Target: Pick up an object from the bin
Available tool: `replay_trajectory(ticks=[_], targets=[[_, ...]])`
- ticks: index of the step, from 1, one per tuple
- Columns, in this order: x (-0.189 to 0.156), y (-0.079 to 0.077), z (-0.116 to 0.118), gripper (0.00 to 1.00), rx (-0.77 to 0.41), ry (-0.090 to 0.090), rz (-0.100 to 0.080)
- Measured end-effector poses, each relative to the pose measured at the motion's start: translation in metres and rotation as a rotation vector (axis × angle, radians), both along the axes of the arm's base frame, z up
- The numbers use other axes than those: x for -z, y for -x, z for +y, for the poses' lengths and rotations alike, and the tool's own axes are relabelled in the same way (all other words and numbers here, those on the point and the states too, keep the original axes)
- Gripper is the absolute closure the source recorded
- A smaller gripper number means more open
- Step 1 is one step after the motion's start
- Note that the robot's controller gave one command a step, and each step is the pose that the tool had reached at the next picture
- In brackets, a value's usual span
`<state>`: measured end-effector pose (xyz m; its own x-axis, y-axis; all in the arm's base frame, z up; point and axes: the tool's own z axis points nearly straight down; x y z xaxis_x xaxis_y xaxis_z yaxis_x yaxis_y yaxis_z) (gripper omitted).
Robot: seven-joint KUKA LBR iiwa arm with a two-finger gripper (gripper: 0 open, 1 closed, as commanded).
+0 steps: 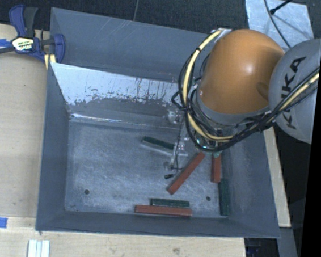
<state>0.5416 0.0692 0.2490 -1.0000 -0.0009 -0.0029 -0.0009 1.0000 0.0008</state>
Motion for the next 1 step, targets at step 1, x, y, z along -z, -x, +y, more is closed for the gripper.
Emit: replay_trajectory(ticks=[1], targets=[[0.1314, -0.0733, -0.0269, 0.00, 0.095, 0.001, 0.000]])
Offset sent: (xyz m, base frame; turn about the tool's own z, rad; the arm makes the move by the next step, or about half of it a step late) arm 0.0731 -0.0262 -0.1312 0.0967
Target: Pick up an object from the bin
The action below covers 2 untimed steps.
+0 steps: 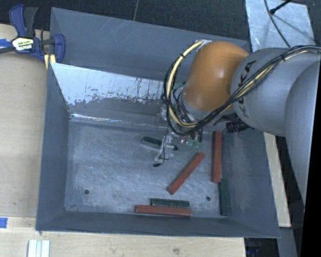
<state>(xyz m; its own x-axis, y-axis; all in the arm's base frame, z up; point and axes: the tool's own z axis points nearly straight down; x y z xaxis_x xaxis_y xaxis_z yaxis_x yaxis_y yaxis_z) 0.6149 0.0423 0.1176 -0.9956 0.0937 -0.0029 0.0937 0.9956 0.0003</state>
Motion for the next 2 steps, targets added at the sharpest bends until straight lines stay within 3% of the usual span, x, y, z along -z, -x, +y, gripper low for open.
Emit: replay_trajectory(ticks=[1, 2], targets=[[0.0476, -0.0098, 0.0003, 0.00, -0.229, 0.000, 0.004], [0.0460, -0.0112, 0.0004, 1.00, -0.227, 0.000, 0.000]])
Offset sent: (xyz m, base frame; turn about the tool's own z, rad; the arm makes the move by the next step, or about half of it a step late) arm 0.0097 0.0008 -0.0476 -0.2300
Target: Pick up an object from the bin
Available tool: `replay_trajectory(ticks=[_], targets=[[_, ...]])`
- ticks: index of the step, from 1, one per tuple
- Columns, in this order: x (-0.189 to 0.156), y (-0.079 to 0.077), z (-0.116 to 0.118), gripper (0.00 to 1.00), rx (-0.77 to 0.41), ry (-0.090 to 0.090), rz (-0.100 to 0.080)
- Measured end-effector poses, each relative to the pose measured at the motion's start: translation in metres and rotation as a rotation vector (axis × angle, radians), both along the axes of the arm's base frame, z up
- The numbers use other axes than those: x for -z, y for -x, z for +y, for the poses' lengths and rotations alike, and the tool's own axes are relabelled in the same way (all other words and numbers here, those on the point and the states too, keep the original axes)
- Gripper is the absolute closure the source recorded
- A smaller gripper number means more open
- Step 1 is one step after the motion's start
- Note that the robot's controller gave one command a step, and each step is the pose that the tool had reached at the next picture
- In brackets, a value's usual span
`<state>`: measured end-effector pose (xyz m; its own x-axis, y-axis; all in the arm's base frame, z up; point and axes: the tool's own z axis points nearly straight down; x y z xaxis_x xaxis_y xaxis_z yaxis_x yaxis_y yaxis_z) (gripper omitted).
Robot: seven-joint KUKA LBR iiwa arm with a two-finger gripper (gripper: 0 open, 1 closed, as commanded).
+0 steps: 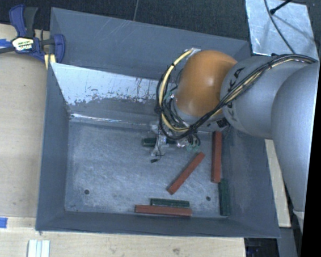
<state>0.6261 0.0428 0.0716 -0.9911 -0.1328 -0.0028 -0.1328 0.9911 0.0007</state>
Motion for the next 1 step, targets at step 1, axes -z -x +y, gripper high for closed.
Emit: replay_trajectory(ticks=[1], targets=[[-0.1853, 0.0165, 0.0101, 1.00, -0.353, 0.002, -0.009]])
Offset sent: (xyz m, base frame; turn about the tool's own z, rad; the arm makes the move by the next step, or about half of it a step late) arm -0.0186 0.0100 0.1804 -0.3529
